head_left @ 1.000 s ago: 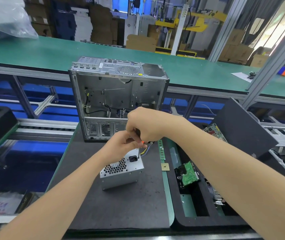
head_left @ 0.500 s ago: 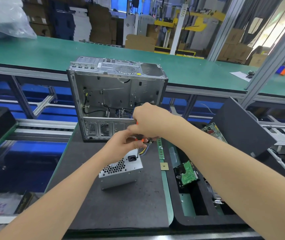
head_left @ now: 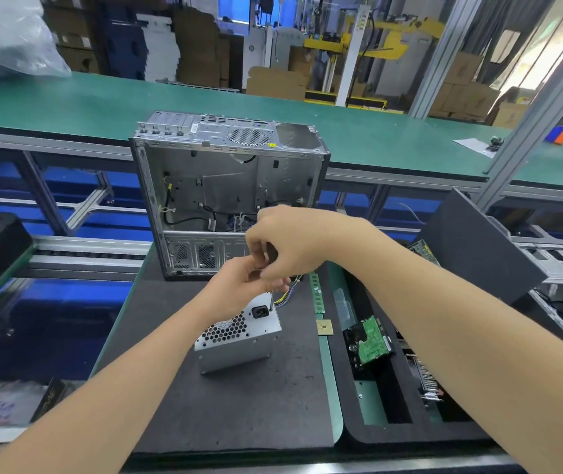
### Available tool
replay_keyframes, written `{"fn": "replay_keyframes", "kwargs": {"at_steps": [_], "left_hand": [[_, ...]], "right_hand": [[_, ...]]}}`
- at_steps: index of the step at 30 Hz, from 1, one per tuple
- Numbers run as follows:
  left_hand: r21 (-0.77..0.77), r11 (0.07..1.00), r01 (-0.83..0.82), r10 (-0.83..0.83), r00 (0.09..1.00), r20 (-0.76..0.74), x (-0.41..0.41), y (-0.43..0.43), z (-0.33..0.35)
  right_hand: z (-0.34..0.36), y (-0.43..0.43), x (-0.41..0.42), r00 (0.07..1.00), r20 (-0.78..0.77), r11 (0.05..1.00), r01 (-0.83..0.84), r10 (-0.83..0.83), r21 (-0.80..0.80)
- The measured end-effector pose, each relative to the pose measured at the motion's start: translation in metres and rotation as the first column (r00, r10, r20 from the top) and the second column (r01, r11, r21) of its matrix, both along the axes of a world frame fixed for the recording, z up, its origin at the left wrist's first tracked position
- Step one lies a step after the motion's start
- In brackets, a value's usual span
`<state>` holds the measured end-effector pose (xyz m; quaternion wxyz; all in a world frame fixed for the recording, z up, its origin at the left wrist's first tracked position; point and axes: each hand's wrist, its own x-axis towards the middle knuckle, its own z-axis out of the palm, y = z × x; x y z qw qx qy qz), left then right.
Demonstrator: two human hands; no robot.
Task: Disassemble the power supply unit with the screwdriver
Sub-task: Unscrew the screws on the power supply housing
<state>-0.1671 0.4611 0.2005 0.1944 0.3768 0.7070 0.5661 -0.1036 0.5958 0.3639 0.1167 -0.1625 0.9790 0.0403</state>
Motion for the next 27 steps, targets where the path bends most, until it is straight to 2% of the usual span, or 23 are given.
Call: {"fn": "replay_keyframes", "kwargs": {"at_steps": [4, 6, 8, 10, 13, 16, 19, 27], "left_hand": [[0.038, 0.999, 0.014, -0.014, 1.000, 0.015, 0.002, 0.002, 0.003], [0.015, 1.000, 0.010, -0.011, 1.000, 0.019, 0.001, 0.003, 0.003], [-0.021, 1.000, 0.011, -0.011, 1.000, 0.004, 0.000, 0.002, 0.001], [-0.021, 1.000, 0.009, -0.009, 1.000, 0.027, -0.001, 0.000, 0.000], [-0.046, 0.998, 0.048, -0.047, 0.998, 0.039, -0.001, -0.008, -0.004], [-0.194, 0.981, -0.019, -0.008, 0.990, -0.139, -0.004, -0.016, -0.014], [-0.304, 0.949, -0.083, -0.010, 0.956, -0.293, 0.001, -0.016, -0.021], [-0.359, 0.925, -0.124, -0.031, 0.917, -0.397, 0.007, -0.007, -0.027]], "right_hand": [[-0.004, -0.004, 0.002, 0.942, -0.266, 0.972, 0.227, -0.204, 0.057], [-0.011, -0.011, 0.002, 0.903, -0.277, 0.938, 0.346, -0.327, 0.021], [-0.019, -0.014, 0.001, 0.892, -0.228, 0.919, 0.393, -0.390, -0.034], [-0.020, -0.010, 0.000, 0.909, -0.192, 0.929, 0.366, -0.371, -0.062], [-0.015, -0.005, 0.001, 0.965, -0.141, 0.974, 0.212, -0.221, -0.076], [-0.010, -0.003, 0.007, 0.995, -0.069, 0.991, 0.070, -0.078, -0.118], [-0.006, -0.002, 0.009, 0.998, -0.020, 0.994, 0.060, -0.063, -0.094], [0.004, 0.002, 0.012, 0.995, -0.058, 0.989, 0.070, -0.078, -0.134]]}}
